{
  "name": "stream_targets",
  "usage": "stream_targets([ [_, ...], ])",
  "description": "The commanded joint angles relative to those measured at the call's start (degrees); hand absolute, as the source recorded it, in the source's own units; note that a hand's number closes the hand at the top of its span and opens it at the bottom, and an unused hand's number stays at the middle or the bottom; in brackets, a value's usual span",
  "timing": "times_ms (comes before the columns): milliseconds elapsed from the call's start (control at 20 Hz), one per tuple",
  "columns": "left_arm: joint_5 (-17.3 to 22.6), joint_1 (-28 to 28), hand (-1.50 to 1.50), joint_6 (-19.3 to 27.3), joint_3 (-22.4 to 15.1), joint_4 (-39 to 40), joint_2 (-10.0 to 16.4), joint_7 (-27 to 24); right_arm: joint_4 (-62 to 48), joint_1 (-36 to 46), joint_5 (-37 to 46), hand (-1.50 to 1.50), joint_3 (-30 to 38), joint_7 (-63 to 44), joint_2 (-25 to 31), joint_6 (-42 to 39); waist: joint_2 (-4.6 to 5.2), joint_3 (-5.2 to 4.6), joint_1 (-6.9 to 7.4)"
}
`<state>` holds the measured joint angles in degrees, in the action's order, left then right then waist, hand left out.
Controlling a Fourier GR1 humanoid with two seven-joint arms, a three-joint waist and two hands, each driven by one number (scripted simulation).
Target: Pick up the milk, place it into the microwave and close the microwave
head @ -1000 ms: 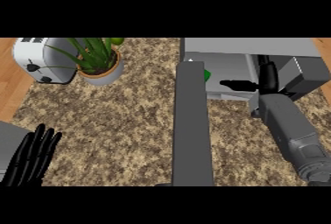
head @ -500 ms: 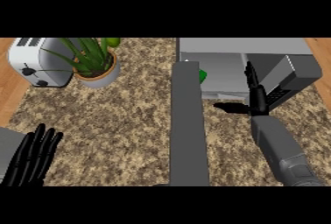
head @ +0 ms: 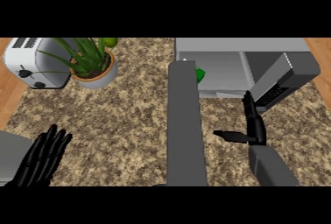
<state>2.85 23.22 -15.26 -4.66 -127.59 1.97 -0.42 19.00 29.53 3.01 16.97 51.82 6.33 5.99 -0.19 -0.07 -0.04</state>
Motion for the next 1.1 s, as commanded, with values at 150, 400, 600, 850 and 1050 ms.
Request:
stream_targets([
  [150, 3.97, -4.68, -1.50, -5.66, -2.22, 5.29, 2.60, 1.87, 4.33, -9.93, -1.62, -1.50, -1.95, 5.07, -2.64, -9.73, 0.09, 0.04, -0.75],
  [400, -5.96, -6.15, 1.50, -6.19, -7.47, 9.13, 2.13, -3.53, 11.66, -16.06, -3.65, -1.50, -2.95, 4.33, -0.33, -15.85, -0.02, 0.01, -0.63],
  [600, -2.50, -9.72, 1.50, -5.67, -7.57, 10.11, 0.73, 0.94, 21.85, -25.89, -4.20, -1.50, -5.63, 5.40, -2.02, -16.16, 0.01, 0.01, -0.69],
  [850, -8.36, -13.19, 1.50, -4.55, -12.63, 12.78, -0.66, 2.76, 33.66, -35.05, -6.61, -1.50, -7.85, 1.48, -2.58, -19.16, 0.05, 0.02, -0.56],
  [1050, -10.77, -19.68, 1.50, -5.68, -14.54, 21.81, -1.83, 0.17, 37.03, -41.73, -6.79, -1.50, -7.74, 4.01, 0.97, -21.14, 0.17, 0.04, -0.83],
])
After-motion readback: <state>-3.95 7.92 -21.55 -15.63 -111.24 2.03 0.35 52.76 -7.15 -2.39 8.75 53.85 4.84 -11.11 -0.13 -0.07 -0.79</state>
